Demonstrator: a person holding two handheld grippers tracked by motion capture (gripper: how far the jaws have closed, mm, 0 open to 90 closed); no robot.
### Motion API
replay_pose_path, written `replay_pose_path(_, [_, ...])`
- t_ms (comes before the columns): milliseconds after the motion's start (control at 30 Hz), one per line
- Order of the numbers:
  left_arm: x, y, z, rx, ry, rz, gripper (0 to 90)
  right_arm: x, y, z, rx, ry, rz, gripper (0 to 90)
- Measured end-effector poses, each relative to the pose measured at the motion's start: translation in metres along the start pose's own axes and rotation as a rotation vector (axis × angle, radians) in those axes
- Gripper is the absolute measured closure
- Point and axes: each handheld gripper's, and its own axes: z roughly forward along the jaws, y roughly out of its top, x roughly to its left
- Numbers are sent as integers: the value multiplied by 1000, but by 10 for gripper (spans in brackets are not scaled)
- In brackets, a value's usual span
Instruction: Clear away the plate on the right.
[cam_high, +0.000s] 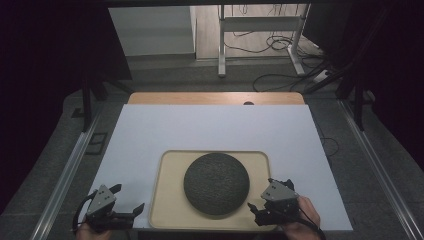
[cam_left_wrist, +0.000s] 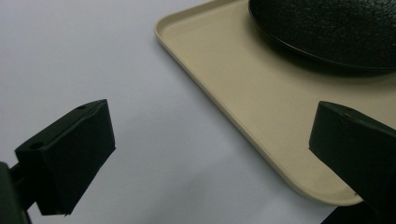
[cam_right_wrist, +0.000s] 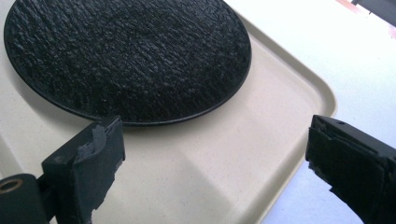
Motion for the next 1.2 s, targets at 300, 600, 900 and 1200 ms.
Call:
replay_pose_path(300, [0,0,0,-2,1,1,0,-3,-4,-4,-21,-6,31,34])
replay_pose_path(600, [0,0,0,-1,0,0,0,-5,-9,-8,-29,-8,44,20])
replay_pose_path(900, [0,0,0,-2,1,-2,0,-8,-14,-12,-38,-14,56,0])
replay_pose_path(1200, [0,0,-1,-5,1,-2,0,-14,-21,-20,-54,-36,86,0])
